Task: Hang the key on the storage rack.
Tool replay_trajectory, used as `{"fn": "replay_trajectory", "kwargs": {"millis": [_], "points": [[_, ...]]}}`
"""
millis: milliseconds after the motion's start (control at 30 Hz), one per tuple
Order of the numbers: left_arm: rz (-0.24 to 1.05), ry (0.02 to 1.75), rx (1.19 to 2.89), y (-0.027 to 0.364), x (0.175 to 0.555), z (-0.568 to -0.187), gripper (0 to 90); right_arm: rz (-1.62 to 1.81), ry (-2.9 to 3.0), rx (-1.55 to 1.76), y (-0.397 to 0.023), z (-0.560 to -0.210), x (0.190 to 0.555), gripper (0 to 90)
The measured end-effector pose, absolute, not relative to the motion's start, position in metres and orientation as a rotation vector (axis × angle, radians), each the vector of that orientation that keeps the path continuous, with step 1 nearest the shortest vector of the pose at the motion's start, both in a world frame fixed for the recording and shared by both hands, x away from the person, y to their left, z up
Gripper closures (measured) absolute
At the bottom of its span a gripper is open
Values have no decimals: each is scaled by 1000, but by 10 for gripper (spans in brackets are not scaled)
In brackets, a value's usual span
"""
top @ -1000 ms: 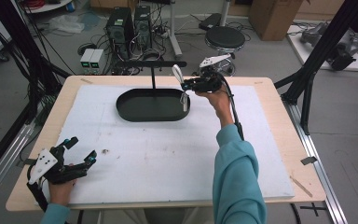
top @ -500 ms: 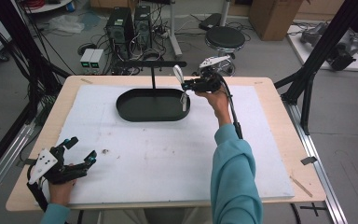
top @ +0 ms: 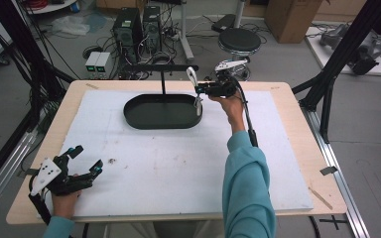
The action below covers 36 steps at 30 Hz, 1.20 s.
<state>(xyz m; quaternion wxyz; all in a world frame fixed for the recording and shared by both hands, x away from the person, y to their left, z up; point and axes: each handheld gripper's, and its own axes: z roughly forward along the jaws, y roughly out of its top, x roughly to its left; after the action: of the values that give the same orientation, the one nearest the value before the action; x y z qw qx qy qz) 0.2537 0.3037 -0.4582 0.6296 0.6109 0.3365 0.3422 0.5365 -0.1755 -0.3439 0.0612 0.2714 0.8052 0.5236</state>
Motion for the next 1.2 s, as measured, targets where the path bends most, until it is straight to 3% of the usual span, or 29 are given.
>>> {"fn": "replay_trajectory", "kwargs": {"millis": [1000, 1200], "points": [[786, 768, 1401, 303, 253, -458, 122, 1531, 2337, 993, -163, -355, 539, 736], [785, 769, 1400, 303, 253, -458, 122, 1497, 2338, 999, -163, -354, 537, 678]]}}
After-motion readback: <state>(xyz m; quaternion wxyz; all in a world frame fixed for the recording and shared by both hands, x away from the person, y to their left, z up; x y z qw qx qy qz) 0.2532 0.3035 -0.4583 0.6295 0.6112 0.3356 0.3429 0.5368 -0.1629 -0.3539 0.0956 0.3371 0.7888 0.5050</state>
